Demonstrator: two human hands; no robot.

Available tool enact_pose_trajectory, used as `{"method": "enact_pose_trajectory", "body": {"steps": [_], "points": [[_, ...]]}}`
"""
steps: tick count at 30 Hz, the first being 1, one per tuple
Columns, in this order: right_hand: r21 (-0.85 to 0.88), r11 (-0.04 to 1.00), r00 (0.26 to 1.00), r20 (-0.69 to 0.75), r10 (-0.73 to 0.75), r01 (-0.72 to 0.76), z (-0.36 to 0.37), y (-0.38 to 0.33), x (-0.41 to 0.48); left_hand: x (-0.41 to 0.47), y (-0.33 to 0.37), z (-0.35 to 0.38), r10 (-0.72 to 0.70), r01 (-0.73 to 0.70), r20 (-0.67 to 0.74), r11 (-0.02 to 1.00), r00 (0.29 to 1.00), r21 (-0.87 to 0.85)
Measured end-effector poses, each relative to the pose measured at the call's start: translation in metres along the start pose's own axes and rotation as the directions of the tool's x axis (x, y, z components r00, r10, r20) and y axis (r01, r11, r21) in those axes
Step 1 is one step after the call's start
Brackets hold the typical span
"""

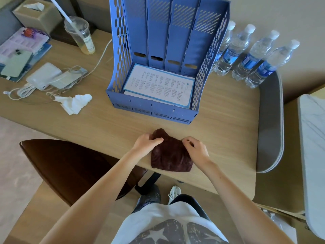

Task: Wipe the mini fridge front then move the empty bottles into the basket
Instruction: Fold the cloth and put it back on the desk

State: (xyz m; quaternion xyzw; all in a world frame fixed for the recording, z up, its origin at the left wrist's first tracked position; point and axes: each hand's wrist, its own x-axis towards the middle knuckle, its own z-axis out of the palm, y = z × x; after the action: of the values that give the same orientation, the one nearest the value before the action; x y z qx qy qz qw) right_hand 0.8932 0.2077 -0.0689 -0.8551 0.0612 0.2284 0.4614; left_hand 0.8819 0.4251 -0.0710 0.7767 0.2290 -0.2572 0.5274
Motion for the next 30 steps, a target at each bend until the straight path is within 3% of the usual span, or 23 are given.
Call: {"method": "enact_pose_trajectory", "body": {"steps": [4, 9, 11, 14, 16, 18, 21, 23, 25, 27, 29, 30], "points": [[0.047, 0.996, 0.982, 0.174, 0.069, -0.078, 0.001, -0.005, 0.005, -0.003, -0.006, 0.002, 0.080, -0.077, 0.015, 0.988, 0.997, -0.137], [0.045, 0.995, 0.952, 0.295, 0.077, -0.094, 0.000, -0.006, 0.004, -0.011, -0.010, 0.001, 0.173, -0.169, 0.017, 0.975, 0.985, -0.144], [0.041, 0.997, 0.949, 0.311, 0.051, -0.067, 0.002, -0.008, 0.002, -0.015, -0.011, 0.002, 0.205, -0.196, 0.033, 0.965, 0.978, -0.173], [0.215, 0.966, 0.950, 0.305, 0.073, -0.143, 0.007, -0.010, 0.002, -0.019, -0.010, 0.003, 0.219, -0.200, 0.057, 0.951, 0.974, -0.237], [0.165, 0.971, 0.950, 0.289, 0.120, -0.173, 0.009, -0.011, 0.002, -0.019, -0.010, 0.004, 0.220, -0.193, 0.077, 0.947, 0.973, -0.258], [0.058, 0.992, 0.972, 0.213, 0.098, -0.112, 0.009, -0.009, 0.003, -0.019, -0.010, 0.003, 0.228, -0.199, 0.089, 0.946, 0.970, -0.254], [-0.011, 1.000, 1.000, -0.007, -0.023, 0.023, 0.004, -0.010, 0.007, -0.017, -0.009, 0.002, 0.282, -0.276, 0.022, 0.950, 0.959, -0.144], [-0.107, 0.988, 0.980, -0.154, -0.126, 0.110, 0.002, -0.013, 0.010, -0.013, -0.008, 0.003, 0.310, -0.315, -0.065, 0.945, 0.948, -0.092], [-0.217, 0.961, 0.959, -0.189, -0.213, 0.170, 0.005, -0.016, 0.012, -0.009, -0.005, 0.009, 0.308, -0.314, -0.164, 0.949, 0.937, -0.011], [-0.428, 0.891, 0.966, -0.130, -0.224, 0.149, 0.011, -0.015, 0.012, -0.008, -0.004, 0.014, 0.358, -0.316, -0.248, 0.929, 0.900, 0.194], [-0.594, 0.791, 0.950, -0.139, -0.279, 0.145, 0.016, -0.012, 0.003, -0.012, -0.007, 0.016, 0.524, -0.375, -0.233, 0.797, 0.819, 0.474], [-0.613, 0.768, 0.930, -0.143, -0.339, 0.185, 0.018, -0.009, -0.004, -0.014, -0.011, 0.016, 0.622, -0.421, -0.159, 0.675, 0.767, 0.606]]}}
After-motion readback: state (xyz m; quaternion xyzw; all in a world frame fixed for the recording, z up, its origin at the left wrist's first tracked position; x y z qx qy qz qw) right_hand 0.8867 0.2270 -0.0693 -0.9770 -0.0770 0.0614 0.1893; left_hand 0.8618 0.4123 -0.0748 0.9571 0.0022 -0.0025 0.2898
